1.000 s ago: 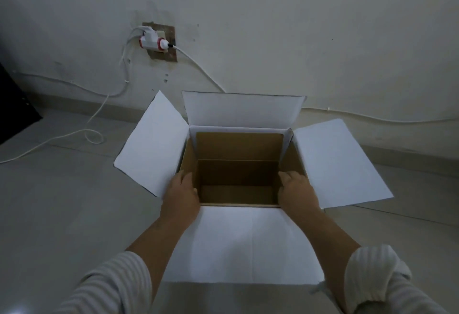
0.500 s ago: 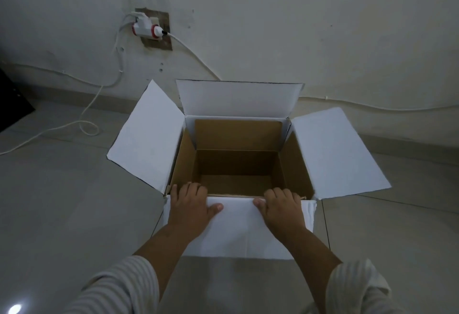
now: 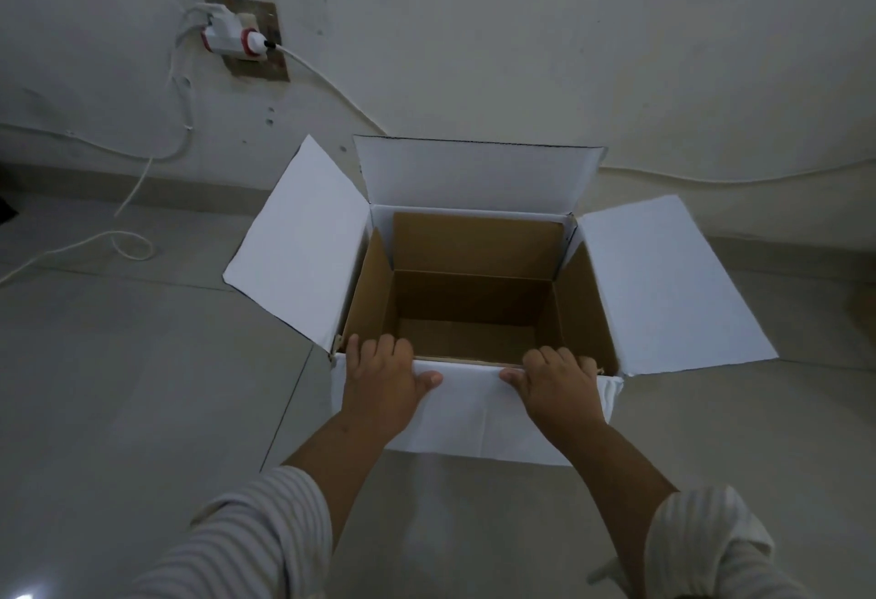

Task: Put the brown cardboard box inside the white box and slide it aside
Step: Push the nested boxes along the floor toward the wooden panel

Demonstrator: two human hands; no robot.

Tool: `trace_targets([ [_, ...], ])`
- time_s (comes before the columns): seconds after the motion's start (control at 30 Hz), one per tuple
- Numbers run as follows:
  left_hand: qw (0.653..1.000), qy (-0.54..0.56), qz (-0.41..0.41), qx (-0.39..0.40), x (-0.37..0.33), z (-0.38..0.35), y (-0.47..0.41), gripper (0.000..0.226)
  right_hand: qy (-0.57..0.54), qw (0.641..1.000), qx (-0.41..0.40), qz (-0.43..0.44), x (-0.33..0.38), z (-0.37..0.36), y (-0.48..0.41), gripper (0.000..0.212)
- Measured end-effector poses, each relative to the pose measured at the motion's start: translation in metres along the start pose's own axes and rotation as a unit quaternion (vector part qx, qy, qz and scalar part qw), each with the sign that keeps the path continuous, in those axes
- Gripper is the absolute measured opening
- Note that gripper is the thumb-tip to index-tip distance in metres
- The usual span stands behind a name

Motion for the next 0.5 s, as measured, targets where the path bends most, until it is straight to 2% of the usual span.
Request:
trace_targets([
  [0.2,0.998,0.014,-0.041,0.036,-0.042,-0.005,-0.017,0.058,0.006,0.998,0.006,-0.056,-0.041,0.009,0.006,0.040],
  [0.5,0.994,0.020,-0.061,0.085,-0.044,-0.001,-0.016,0.056,-0.009,0.994,0.013,-0.111,-0.052,0.005,0.016,0.045],
])
Point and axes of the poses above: each hand's wrist, its own y-axis away from the middle knuckle, its own z-axis out of the back of the hand, x = y × z, the point moved 3 cm from there along -y, towards the middle knuckle, and after that the axes turned 12 degrees about -z, right-handed, at the moved point
